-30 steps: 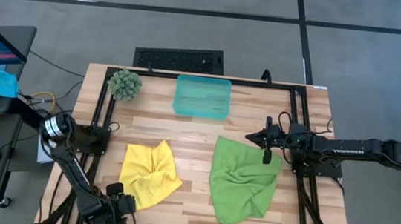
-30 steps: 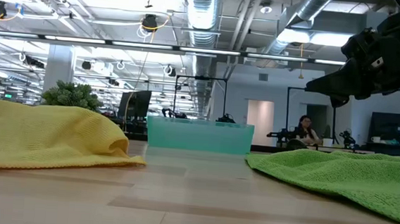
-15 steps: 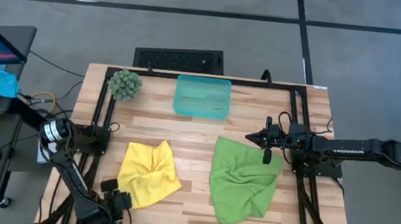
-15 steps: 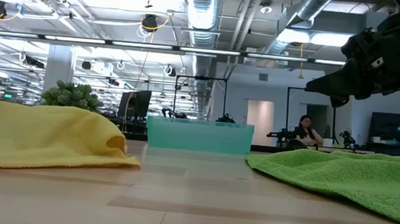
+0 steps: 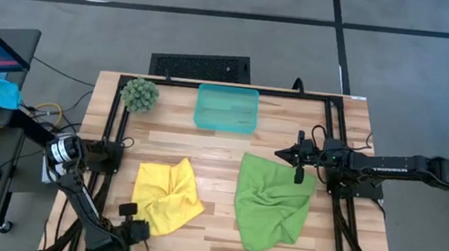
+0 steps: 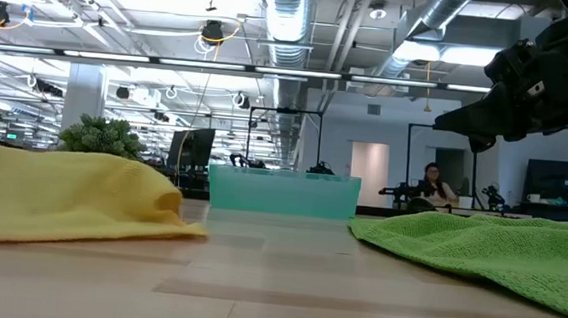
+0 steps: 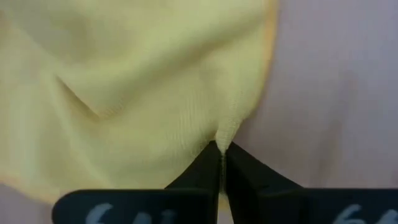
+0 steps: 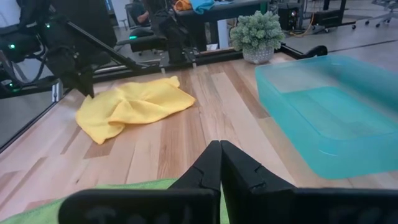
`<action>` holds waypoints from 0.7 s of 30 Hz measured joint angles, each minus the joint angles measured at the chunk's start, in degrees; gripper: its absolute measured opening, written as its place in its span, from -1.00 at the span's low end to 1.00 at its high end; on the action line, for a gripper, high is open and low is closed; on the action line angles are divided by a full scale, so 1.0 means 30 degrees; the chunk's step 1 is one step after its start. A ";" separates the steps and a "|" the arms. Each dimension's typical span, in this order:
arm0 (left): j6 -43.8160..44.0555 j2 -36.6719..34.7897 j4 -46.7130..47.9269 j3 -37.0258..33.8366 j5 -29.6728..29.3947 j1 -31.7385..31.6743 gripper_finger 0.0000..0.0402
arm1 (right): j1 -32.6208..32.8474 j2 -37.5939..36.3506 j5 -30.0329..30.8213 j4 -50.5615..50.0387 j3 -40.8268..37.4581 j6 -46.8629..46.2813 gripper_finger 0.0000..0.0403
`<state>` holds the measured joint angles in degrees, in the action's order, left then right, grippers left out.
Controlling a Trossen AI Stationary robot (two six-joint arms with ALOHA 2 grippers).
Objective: Roll microfiber towels into tight, uniform cylinder then place into a basket
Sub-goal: Fold the yellow microfiber cloth
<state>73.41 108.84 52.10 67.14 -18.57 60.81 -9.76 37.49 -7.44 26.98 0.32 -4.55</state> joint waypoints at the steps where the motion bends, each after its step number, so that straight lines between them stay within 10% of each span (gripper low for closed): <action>1: -0.0028 -0.0031 0.0449 0.0268 -0.0501 -0.0038 -0.97 | 0.0001 -0.0004 0.0000 0.0001 -0.0005 -0.0003 -0.86; 21: -0.2359 -0.0119 0.1728 0.1331 -0.4719 0.0074 -1.00 | -0.0172 -0.0002 0.0008 0.0004 0.0001 0.1912 -0.86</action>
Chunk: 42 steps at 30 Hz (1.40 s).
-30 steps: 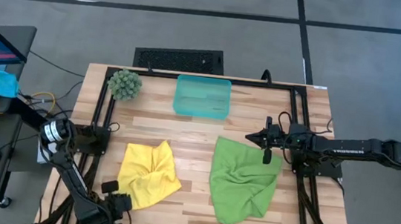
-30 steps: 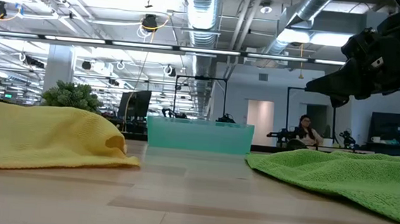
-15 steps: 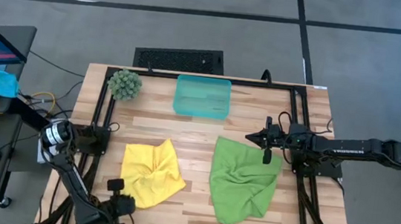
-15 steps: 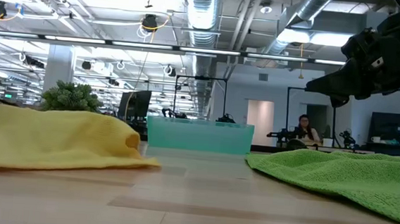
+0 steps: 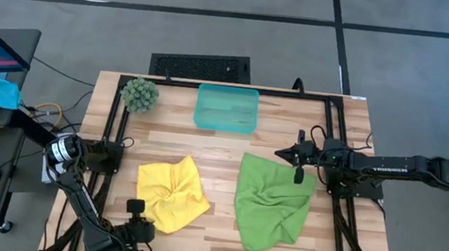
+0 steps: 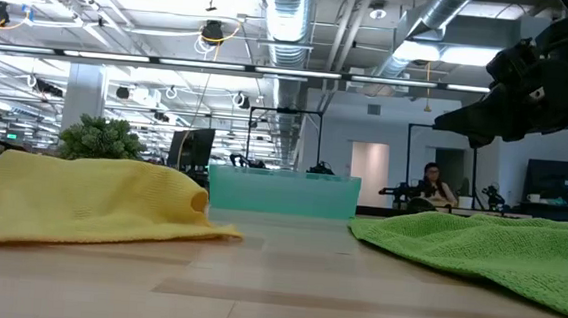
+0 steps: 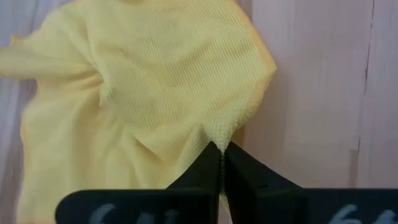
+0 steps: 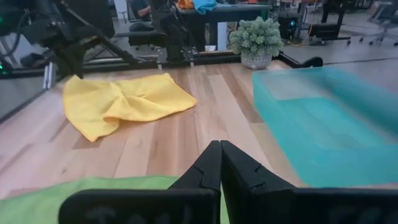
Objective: Roll microfiber towels into tight, uniform cylinder then place into a basket
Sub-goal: Fold the yellow microfiber cloth
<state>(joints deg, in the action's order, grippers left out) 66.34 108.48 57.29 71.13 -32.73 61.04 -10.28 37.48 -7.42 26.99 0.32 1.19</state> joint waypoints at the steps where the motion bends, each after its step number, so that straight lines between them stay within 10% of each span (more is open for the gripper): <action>1: -0.0048 -0.0005 0.0046 0.0000 -0.0056 0.0000 -1.00 | 0.0005 0.0003 -0.0001 -0.0004 -0.0002 0.0067 -0.86; 20: 0.5136 -0.0034 0.0389 0.0007 -0.2815 0.0000 -1.00 | 0.1273 0.0005 -0.0052 0.0251 0.0000 -0.6676 -0.86; 34: 0.6065 -0.0049 -0.0500 0.0022 -0.0306 0.0007 -1.00 | 0.2050 0.0010 0.0079 0.6932 0.1013 -0.4879 -0.88; 42: 0.5769 -0.0049 -0.0260 0.0022 -0.0298 0.0000 -1.00 | 0.5932 0.1815 0.0086 1.1034 0.1942 -0.2415 -0.88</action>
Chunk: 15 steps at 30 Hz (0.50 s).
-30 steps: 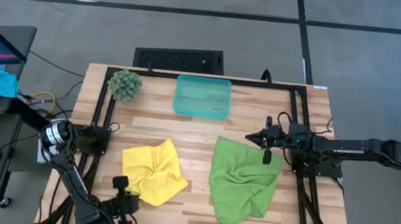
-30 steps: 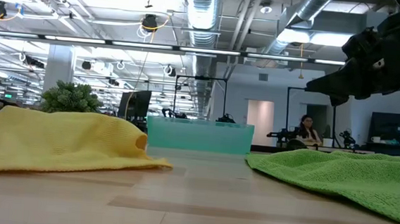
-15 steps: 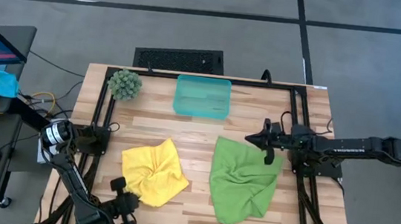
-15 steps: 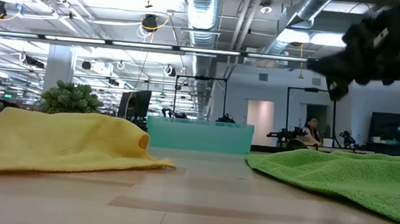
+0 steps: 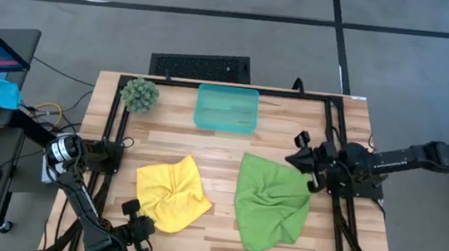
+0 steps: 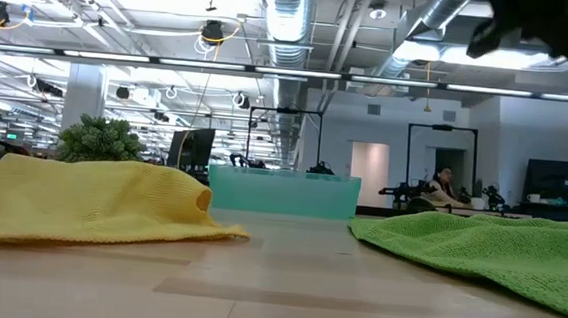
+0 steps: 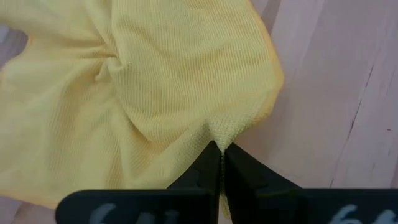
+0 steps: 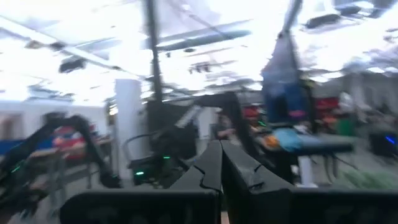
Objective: Roll microfiber towels into tight, uniform cylinder then place into a basket
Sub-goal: Fold the yellow microfiber cloth
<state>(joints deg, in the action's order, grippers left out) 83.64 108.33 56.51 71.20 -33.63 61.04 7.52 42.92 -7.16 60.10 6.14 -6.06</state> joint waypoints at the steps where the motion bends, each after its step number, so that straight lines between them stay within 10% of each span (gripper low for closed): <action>1: -0.0127 0.0000 0.0044 0.0000 0.0000 0.0000 -1.00 | 0.0628 0.0437 -0.0013 -0.0007 0.0442 0.0683 -0.88; 8: -0.0411 -0.0007 0.0052 0.0000 0.0399 0.0000 -1.00 | 0.4050 0.4583 0.0359 -0.3963 0.3982 0.6267 -0.87; 15: -0.0283 -0.0007 0.0074 0.0000 0.1263 0.0007 -1.00 | 0.5124 0.8580 0.5344 -0.8410 0.7264 0.7174 -0.75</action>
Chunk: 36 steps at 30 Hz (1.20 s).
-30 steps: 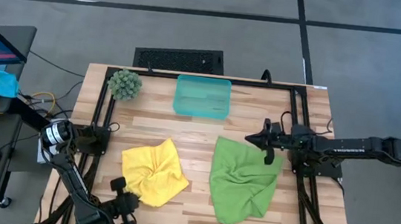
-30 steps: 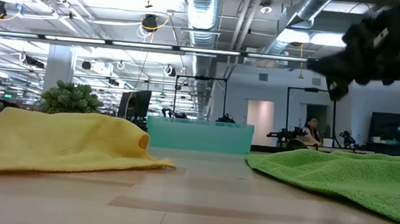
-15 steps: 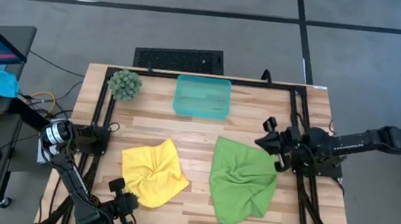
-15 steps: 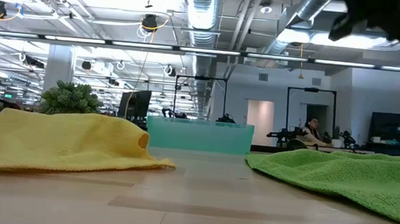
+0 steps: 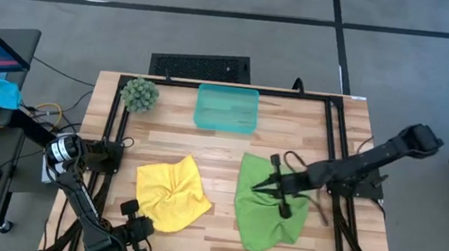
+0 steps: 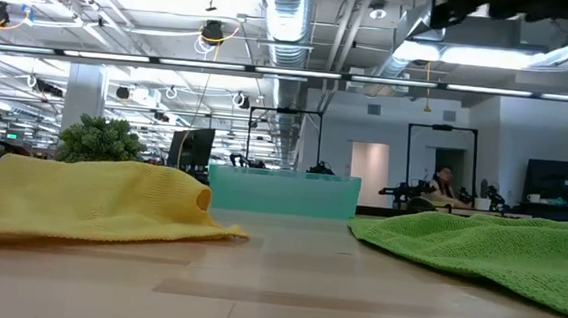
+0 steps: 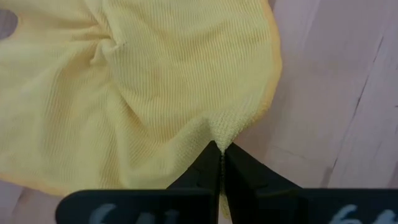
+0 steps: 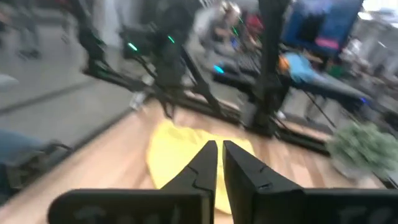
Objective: Roll microfiber towels into tight, uniform cylinder then place into a basket
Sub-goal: Fold the yellow microfiber cloth
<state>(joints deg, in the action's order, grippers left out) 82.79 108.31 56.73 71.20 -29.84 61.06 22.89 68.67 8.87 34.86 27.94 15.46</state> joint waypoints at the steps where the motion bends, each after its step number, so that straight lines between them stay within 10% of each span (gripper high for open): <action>1: -0.0096 0.0000 -0.0007 0.0000 0.0012 0.0000 -1.00 | -0.0007 0.0541 0.0410 -0.0187 0.0423 0.0000 -0.72; 20: -0.0171 0.0000 0.0880 0.0000 0.0099 -0.0005 -1.00 | -0.0938 0.8611 0.0880 -0.3344 0.6111 -0.1042 0.14; 36: -0.0051 0.0000 0.0991 0.0000 0.0216 -0.0029 -1.00 | -0.0137 1.5110 -0.0039 -0.3555 1.0743 -0.0127 0.19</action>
<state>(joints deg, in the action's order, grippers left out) 82.64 108.31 59.70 71.20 -29.19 60.97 22.48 114.00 8.76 24.20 60.17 15.08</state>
